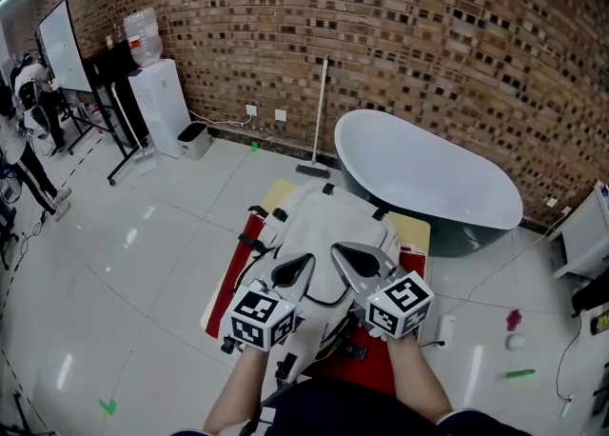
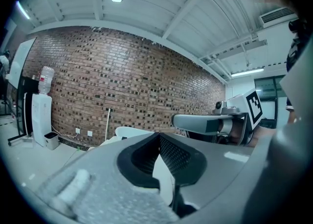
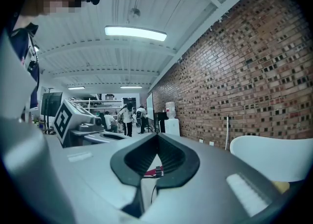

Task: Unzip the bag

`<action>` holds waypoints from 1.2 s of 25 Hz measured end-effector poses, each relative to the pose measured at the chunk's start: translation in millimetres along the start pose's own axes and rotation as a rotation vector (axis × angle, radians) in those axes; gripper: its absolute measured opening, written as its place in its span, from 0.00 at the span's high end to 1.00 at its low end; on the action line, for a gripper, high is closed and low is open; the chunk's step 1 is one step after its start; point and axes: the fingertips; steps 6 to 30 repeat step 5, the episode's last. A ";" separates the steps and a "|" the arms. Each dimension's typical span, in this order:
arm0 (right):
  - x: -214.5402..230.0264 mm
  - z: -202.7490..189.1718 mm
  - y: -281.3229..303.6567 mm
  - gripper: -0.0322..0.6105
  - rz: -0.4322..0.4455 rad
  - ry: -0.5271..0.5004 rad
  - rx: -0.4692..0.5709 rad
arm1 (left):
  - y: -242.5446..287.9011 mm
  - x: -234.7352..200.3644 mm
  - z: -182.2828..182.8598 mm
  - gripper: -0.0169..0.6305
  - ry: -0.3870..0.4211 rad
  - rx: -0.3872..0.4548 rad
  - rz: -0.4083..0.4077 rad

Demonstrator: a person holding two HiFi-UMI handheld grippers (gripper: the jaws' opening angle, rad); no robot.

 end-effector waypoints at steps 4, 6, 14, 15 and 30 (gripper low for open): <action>-0.4 -1.8 -2.5 0.94 0.000 -0.002 -0.002 | 0.2 2.3 -2.4 0.97 -0.003 0.000 -0.001; -0.5 -2.5 -3.0 0.94 0.000 -0.003 -0.003 | 0.2 2.7 -2.9 0.97 -0.003 0.001 -0.001; -0.5 -2.5 -3.0 0.94 0.000 -0.003 -0.003 | 0.2 2.7 -2.9 0.97 -0.003 0.001 -0.001; -0.5 -2.5 -3.0 0.94 0.000 -0.003 -0.003 | 0.2 2.7 -2.9 0.97 -0.003 0.001 -0.001; -0.5 -2.5 -3.0 0.94 0.000 -0.003 -0.003 | 0.2 2.7 -2.9 0.97 -0.003 0.001 -0.001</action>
Point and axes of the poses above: the fingertips, and each gripper's own axes: y forward along the fingers, x to its right, z out of its top, and after that the axes turned 7 degrees about -z, right-handed
